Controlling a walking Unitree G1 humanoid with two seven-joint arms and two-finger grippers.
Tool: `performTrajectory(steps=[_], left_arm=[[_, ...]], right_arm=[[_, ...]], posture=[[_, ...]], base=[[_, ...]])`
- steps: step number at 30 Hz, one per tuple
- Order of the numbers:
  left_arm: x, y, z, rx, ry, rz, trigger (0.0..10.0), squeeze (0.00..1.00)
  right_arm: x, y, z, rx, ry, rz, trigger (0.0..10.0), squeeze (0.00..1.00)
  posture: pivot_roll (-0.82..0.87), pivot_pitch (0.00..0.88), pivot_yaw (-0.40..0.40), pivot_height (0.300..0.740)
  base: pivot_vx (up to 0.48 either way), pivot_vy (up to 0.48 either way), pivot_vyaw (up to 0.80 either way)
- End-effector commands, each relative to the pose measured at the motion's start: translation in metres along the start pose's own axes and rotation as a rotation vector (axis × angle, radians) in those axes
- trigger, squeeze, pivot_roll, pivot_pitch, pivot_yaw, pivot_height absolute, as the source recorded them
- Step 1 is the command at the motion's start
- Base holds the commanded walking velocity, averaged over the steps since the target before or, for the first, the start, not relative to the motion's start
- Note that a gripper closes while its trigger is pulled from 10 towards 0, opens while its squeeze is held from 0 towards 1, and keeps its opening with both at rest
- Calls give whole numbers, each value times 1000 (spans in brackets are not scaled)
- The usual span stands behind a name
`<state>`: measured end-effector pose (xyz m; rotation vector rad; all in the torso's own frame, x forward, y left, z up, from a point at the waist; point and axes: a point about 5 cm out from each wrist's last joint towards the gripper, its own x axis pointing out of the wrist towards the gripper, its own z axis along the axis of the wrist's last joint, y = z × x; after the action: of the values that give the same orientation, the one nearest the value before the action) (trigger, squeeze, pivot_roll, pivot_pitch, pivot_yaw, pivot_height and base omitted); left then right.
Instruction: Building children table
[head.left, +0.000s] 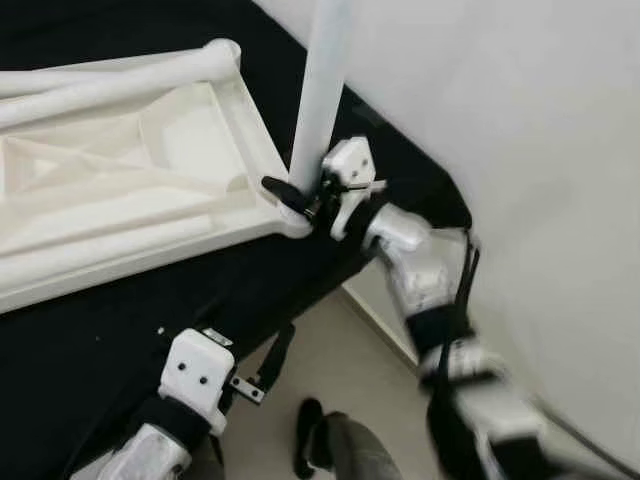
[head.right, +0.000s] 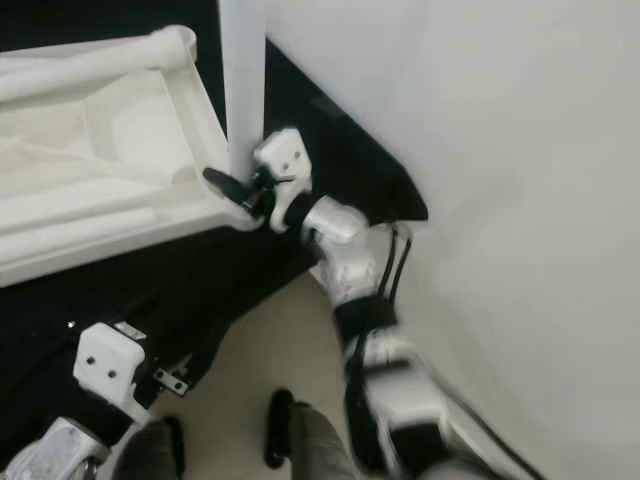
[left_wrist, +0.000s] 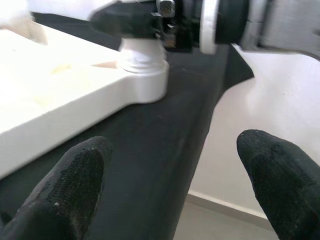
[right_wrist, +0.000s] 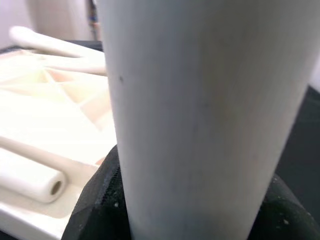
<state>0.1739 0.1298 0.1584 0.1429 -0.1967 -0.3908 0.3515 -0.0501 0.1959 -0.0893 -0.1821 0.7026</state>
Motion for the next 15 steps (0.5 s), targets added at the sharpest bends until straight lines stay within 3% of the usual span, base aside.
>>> performTrajectory(steps=[1,2,3,5,6,9,10,11,15], left_arm=[[-3,1,-7,-10,39,-12,10000,0],[-3,1,-7,-10,39,-12,10000,0],[0,2,-7,-9,35,-14,10000,0],[5,3,-7,-2,19,-19,10000,0],[7,5,-7,4,14,-14,10000,0],[7,7,-6,7,12,-9,10000,0],[7,8,-7,10,12,-6,10000,0],[8,9,-7,11,12,-4,10000,0],[9,9,-7,10,10,-7,10000,0]], right_arm=[[-27,16,-65,109,317,-71,0,0],[-27,16,-65,109,317,-71,0,0],[-24,25,-61,113,290,-70,0,0],[-7,30,-54,95,240,-50,0,0],[-2,29,-52,80,228,-52,3333,0],[0,28,-51,73,223,-57,3333,0],[0,27,-49,76,207,-61,10000,0],[2,25,-42,90,155,-31,10000,1000],[-1,25,-17,133,60,-23,10000,1000]], posture=[[196,299,-136,740],[196,299,-136,740],[194,288,-132,740],[204,271,-132,740],[203,268,-131,740],[203,267,-130,740],[203,264,-130,740],[203,263,-129,740],[196,260,-126,740]], base=[[0,0,0],[0,0,0],[0,0,0],[0,0,0],[0,0,0],[0,0,0],[0,0,0],[0,0,0],[0,0,0]])
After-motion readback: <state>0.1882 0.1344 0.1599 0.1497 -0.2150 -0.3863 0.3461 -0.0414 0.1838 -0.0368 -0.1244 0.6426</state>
